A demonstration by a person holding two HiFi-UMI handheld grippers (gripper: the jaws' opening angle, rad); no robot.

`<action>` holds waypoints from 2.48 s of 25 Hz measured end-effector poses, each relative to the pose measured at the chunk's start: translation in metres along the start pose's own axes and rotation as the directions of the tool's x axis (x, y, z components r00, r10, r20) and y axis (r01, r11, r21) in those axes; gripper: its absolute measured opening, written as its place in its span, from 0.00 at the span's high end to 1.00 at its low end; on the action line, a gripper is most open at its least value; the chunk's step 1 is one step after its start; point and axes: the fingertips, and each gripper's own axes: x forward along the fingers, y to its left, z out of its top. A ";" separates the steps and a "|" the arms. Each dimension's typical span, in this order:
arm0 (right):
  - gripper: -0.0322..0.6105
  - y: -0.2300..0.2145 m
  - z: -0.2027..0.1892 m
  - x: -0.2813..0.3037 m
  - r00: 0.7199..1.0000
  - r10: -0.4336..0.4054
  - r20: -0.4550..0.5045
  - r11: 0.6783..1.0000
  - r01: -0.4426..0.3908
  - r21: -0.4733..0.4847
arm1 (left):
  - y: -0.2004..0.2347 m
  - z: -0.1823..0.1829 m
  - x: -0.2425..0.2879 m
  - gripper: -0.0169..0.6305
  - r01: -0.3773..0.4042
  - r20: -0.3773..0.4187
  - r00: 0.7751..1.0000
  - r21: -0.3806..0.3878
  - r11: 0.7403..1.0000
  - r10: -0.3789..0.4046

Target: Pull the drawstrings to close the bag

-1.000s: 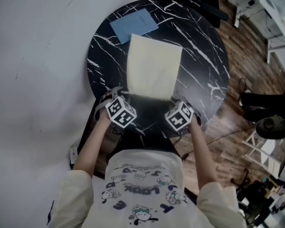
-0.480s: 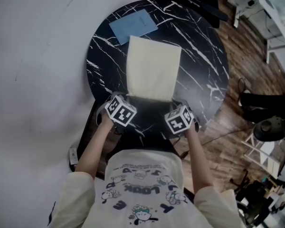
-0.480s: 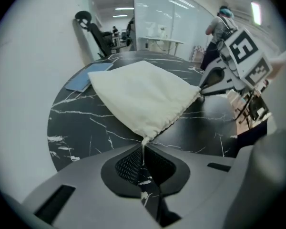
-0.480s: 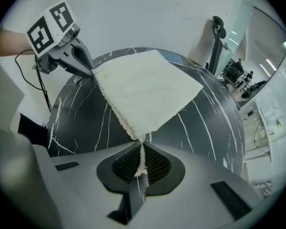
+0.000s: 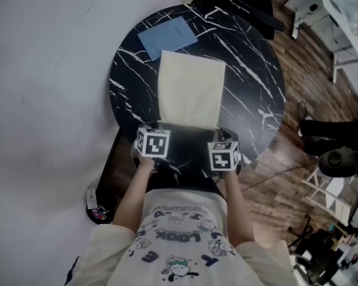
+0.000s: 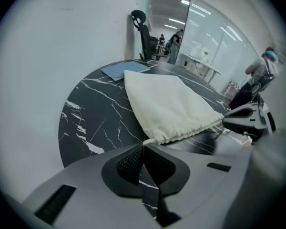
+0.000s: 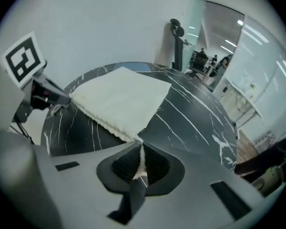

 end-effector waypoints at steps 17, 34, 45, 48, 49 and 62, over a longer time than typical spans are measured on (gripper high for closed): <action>0.92 -0.027 0.010 -0.019 0.987 -0.121 0.102 0.953 0.087 0.289 | 0.015 0.014 -0.014 0.91 -0.023 0.105 0.994 -0.155 0.988 0.040; 0.92 -0.095 -0.027 -0.034 0.975 -0.205 0.080 0.829 0.129 0.544 | 0.060 -0.001 -0.025 0.91 -0.034 0.120 0.989 -0.357 0.933 0.082; 0.92 -0.060 -0.045 -0.015 0.998 -0.040 0.058 0.906 0.011 0.424 | 0.050 -0.008 -0.022 0.90 0.016 0.116 0.993 -0.198 0.980 0.007; 0.92 -0.043 -0.056 -0.012 1.000 -0.008 0.018 0.930 0.001 0.368 | 0.046 -0.020 -0.021 0.89 0.028 0.085 0.996 -0.141 0.990 -0.016; 0.89 -0.038 -0.059 -0.011 1.000 0.004 0.012 0.938 -0.007 0.347 | 0.045 -0.024 -0.021 0.86 0.032 0.079 0.997 -0.127 0.991 -0.022; 0.61 0.025 0.001 -0.019 0.981 0.180 0.066 0.975 -0.169 -0.141 | 0.017 -0.003 -0.035 0.64 0.033 0.130 0.989 0.293 0.956 -0.074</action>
